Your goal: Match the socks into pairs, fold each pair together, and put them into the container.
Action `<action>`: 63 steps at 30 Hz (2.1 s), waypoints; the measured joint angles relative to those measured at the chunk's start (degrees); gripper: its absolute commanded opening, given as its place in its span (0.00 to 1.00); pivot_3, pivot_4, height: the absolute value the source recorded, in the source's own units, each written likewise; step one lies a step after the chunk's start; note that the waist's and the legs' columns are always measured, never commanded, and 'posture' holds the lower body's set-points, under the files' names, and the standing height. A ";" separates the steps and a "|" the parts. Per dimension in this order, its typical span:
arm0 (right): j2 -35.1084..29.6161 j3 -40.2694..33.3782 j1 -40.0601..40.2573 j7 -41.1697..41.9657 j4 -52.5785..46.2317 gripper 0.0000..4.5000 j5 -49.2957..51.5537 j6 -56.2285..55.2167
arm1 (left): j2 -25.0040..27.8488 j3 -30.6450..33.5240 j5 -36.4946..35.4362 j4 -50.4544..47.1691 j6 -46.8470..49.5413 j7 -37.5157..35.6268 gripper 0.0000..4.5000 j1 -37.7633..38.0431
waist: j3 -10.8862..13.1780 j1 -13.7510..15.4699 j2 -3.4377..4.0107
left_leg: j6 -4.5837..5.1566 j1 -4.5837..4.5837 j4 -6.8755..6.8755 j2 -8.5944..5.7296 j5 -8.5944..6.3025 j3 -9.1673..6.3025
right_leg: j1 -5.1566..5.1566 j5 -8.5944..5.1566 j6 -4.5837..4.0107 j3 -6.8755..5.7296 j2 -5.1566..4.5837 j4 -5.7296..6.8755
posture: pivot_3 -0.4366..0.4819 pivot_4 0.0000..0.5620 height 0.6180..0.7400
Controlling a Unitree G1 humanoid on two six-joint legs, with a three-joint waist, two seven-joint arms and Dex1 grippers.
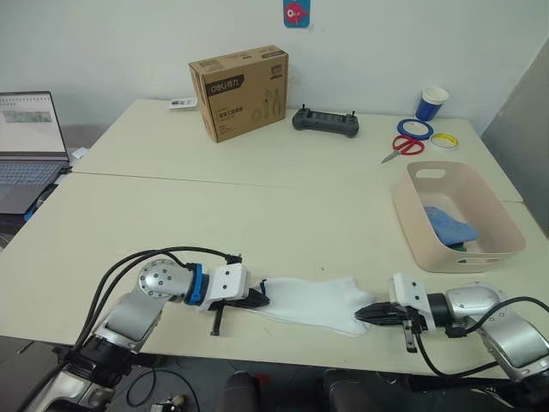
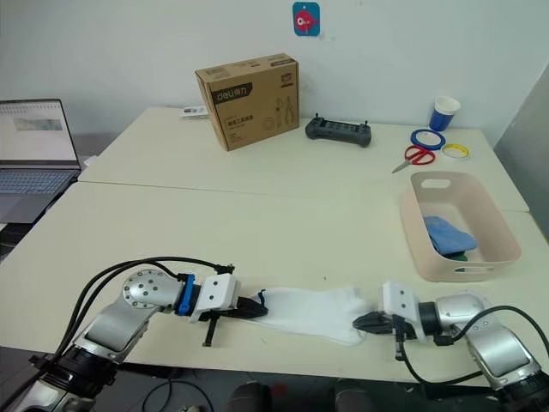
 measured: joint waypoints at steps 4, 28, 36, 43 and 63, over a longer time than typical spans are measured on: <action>-0.30 -4.48 0.03 -3.58 -9.18 0.00 8.04 12.42 | -0.09 0.43 -1.46 -0.61 1.89 -0.11 0.00 -0.42 | 0.01 -0.07 0.01 | 0.00 -0.03 -0.01 0.01 0.00 -0.08 | -0.01 0.01 0.01 -0.05 0.02 0.03 | 0.48 0.27 1.00; -0.66 -8.87 0.54 -18.38 -13.67 0.99 15.92 40.09 | -5.74 -2.02 -0.28 -2.24 3.86 2.30 0.00 -3.02 | -0.06 -0.68 -0.13 | 0.00 -0.07 0.02 0.00 0.00 -0.08 | -0.01 0.06 0.05 -0.02 0.01 -0.04 | 0.48 0.27 1.00; 4.08 -7.95 -5.67 -22.31 -13.29 0.63 20.88 50.68 | -4.27 2.06 -2.48 -3.49 2.97 2.50 0.00 -2.77 | -0.05 -0.90 -0.11 | 0.00 -0.12 0.00 -0.03 0.00 -0.08 | -0.04 0.05 0.05 -0.03 -0.01 -0.05 | 0.48 0.27 1.00; 4.05 -8.75 -9.31 -23.08 -10.44 0.07 23.90 55.96 | -4.63 2.11 -3.57 -4.74 3.07 2.74 0.00 -2.70 | -0.05 -0.91 -0.12 | 0.00 -0.15 0.00 -0.02 0.00 -0.09 | -0.06 0.05 0.05 -0.05 -0.01 -0.06 | 0.48 0.27 1.00; -2.06 -3.79 -18.96 -13.12 3.36 0.00 18.89 50.50 | -8.75 1.41 -3.29 -2.95 4.26 4.71 0.38 -6.22 | -0.02 -1.00 -0.11 | 0.00 -0.19 -0.02 -0.03 0.00 -0.08 | -0.10 0.05 0.06 -0.04 0.01 -0.06 | 0.48 0.27 1.00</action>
